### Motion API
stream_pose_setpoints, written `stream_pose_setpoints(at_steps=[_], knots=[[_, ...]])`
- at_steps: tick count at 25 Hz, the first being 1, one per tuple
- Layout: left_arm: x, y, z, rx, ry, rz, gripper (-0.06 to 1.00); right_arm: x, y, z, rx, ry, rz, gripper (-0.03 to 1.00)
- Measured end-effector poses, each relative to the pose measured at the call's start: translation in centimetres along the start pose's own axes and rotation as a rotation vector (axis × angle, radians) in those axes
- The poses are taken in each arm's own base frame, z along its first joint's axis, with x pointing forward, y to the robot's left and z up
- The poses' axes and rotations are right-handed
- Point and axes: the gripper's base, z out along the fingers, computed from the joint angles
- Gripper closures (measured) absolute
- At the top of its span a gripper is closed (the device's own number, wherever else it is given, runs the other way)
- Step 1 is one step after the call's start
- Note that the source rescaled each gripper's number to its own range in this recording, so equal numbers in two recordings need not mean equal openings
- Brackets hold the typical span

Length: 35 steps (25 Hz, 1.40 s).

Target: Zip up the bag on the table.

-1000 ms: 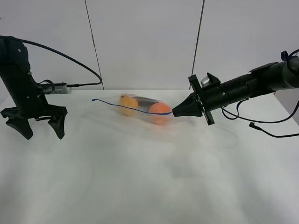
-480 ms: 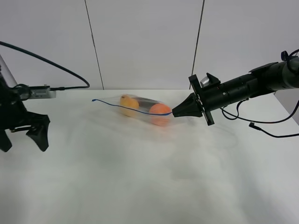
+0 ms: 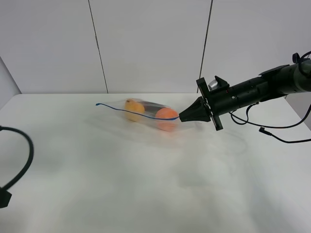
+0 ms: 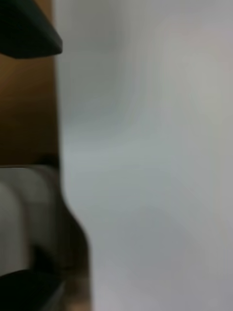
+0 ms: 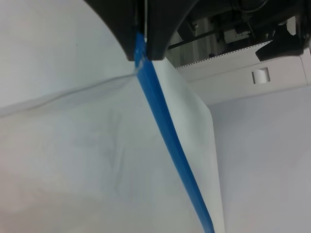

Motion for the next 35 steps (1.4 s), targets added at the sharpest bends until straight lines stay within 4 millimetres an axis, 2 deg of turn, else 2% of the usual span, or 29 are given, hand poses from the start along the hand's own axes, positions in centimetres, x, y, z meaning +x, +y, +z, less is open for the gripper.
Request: stream_pose_setpoints(at_steps=[4,9,11,13,15,17,19,20,23,27,32,35], knots=[[2.8,-0.2,-2.2,-0.006,-0.195,0.007,-0.06,0.0,0.0,0.0,0.0,0.0,0.0,0.97],[5.5,-0.3,-4.5,-0.013,-0.425,0.015,-0.06,0.0,0.0,0.0,0.001,-0.002,0.0,0.96],[6.6,-0.4,-5.3,-0.015,-0.515,0.019,-0.06,0.0,0.0,0.0,0.001,-0.002,0.0,0.93],[7.6,-0.5,-5.8,-0.018,-0.588,0.021,-0.06,0.0,0.0,0.0,0.003,-0.001,-0.001,0.8],[8.0,-0.5,-6.0,-0.017,-0.615,0.022,-0.06,0.0,-0.1,0.0,0.008,0.004,-0.003,0.56],[8.1,-0.5,-6.1,-0.018,-0.619,0.022,-0.06,0.2,-0.1,-0.1,0.026,0.015,-0.017,0.24],[8.1,-0.5,-6.1,-0.017,-0.62,0.021,-0.06,0.3,0.1,-0.6,0.091,0.039,-0.063,0.07],[8.1,-0.5,-6.1,-0.017,-0.62,0.021,-0.06,0.2,0.6,-1.0,0.133,0.046,-0.086,0.03],[8.1,-0.5,-6.1,-0.017,-0.62,0.02,-0.06,-0.7,1.8,-3.2,0.357,0.044,-0.164,-0.02],[8.1,-0.5,-6.1,-0.017,-0.62,0.02,-0.06,-2.4,3.1,-6.6,0.675,-0.036,-0.201,-0.02],[8.1,-0.5,-6.1,-0.017,-0.62,0.02,-0.06,-2.9,2.5,-9.0,0.951,-0.041,-0.21,-0.03],[8.1,-0.5,-6.1,-0.017,-0.62,0.02,-0.06,-2.6,2.1,-9.4,1.014,-0.002,-0.203,-0.03]])
